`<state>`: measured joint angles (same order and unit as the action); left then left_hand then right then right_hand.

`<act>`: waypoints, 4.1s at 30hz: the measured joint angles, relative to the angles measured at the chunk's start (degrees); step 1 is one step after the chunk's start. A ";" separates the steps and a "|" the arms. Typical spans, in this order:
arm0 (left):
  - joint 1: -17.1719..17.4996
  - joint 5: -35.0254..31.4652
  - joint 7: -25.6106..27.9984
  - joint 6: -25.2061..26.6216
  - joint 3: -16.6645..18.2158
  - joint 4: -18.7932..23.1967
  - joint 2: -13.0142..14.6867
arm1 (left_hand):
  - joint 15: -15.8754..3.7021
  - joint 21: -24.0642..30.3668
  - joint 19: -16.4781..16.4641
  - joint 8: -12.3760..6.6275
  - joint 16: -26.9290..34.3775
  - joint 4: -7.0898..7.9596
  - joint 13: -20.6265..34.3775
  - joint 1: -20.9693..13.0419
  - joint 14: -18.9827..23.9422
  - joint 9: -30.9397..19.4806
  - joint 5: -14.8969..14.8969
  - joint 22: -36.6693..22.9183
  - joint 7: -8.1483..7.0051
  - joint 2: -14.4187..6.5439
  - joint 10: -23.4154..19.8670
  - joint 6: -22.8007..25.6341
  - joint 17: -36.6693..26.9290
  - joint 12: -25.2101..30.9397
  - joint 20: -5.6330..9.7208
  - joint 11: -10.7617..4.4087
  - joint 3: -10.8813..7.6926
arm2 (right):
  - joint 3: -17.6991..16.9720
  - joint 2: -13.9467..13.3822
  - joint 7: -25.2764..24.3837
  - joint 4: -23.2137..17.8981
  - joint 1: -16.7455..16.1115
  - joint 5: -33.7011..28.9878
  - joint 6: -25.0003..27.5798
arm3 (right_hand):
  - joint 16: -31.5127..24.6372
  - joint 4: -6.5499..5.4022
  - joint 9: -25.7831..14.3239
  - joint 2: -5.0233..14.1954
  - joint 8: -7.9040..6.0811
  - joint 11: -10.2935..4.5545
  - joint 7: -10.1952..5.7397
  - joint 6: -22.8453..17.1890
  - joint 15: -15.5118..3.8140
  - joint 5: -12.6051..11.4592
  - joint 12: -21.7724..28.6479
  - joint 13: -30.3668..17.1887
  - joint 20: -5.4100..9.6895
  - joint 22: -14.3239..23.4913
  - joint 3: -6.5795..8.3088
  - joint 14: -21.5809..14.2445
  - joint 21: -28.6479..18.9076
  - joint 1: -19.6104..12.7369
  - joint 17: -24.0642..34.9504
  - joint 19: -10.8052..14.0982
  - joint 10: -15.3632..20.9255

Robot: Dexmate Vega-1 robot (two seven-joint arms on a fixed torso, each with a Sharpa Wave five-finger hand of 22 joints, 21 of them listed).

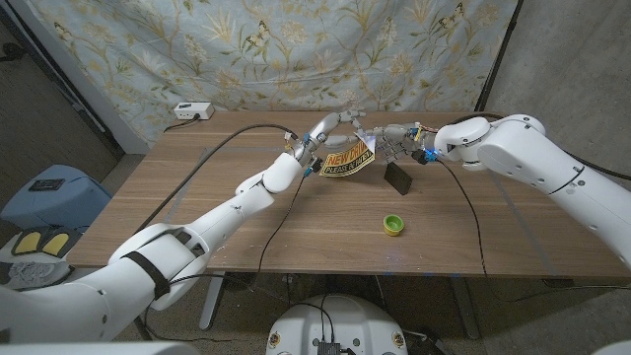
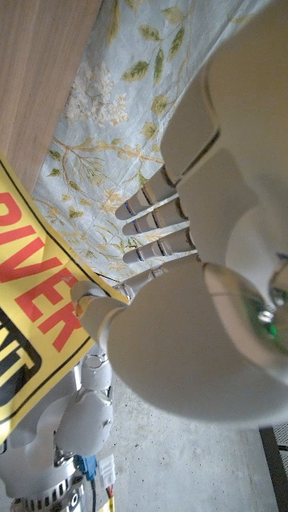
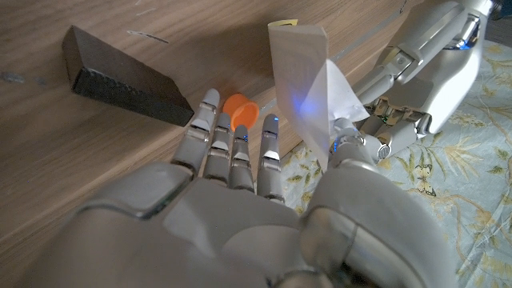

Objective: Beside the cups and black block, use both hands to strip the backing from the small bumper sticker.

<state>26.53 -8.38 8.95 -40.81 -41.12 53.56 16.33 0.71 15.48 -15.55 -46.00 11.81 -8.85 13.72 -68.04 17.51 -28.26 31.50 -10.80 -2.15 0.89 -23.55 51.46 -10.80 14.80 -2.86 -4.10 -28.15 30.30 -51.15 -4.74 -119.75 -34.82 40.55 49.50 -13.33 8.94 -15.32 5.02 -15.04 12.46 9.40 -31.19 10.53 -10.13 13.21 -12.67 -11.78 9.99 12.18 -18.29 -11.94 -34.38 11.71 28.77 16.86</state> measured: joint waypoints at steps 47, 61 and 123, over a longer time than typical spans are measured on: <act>0.19 -1.37 3.45 -4.23 0.00 -1.83 -1.11 | -1.02 -0.28 0.01 -1.19 0.00 -0.01 0.54 0.39 1.03 0.22 0.00 0.01 -0.11 -0.40 -1.13 -0.71 -0.27 0.00 0.62 -0.92 0.00 | -0.79 1.12 -7.44 -2.75 -2.43 -3.41 2.88 | -1.73 1.37 -2.91 2.55 -9.90 -4.86 -6.20 -24.66 -4.43 -0.27 0.77 0.42 4.00 0.02 4.87 -7.91 -0.42 -13.34 0.01 8.67 9.96; 0.06 -1.84 4.16 -4.67 -0.22 -2.16 -1.33 | -1.25 -0.28 0.01 -1.48 0.00 0.07 0.69 0.39 0.80 0.27 0.00 0.01 -0.13 -0.39 -1.12 -0.73 -0.26 0.00 0.62 -0.91 -0.41 | -1.44 0.76 -8.76 -3.62 -2.88 -3.64 4.13 | -1.95 1.41 -3.98 3.20 -11.09 -5.78 -7.24 -26.86 -5.41 -0.27 0.77 0.73 4.85 0.02 6.50 -8.88 -0.42 -17.31 0.16 9.05 11.50; 6.70 -0.44 5.01 2.76 2.80 10.28 3.81 | -1.75 -0.89 0.52 -2.69 0.00 -0.17 1.34 0.95 0.70 0.91 0.00 0.01 -0.33 -0.43 -1.12 -1.54 -0.25 -0.45 1.13 -0.91 -0.63 | -3.24 -1.08 -10.94 -4.73 -2.61 -2.47 10.16 | -2.83 0.76 -5.56 3.03 -12.32 -6.76 -7.24 -26.85 -6.25 -0.22 0.25 0.59 5.65 0.00 6.63 -9.73 -0.03 -19.95 0.95 8.85 12.69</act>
<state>33.22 -8.82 13.97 -38.04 -38.32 63.84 20.14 -1.04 14.59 -15.03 -48.69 11.81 -9.02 15.05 -67.08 18.20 -27.36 31.50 -10.79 -2.47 0.46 -24.67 49.92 -11.05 14.35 -1.73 -5.01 -28.77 27.07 -52.23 -15.68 -124.48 -37.43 38.08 59.66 -16.16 9.70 -20.88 8.05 -27.36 5.70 2.16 -58.03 4.28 -10.36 13.46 -12.08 -6.13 9.99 18.81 -28.02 -11.97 -54.33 12.66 37.62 29.55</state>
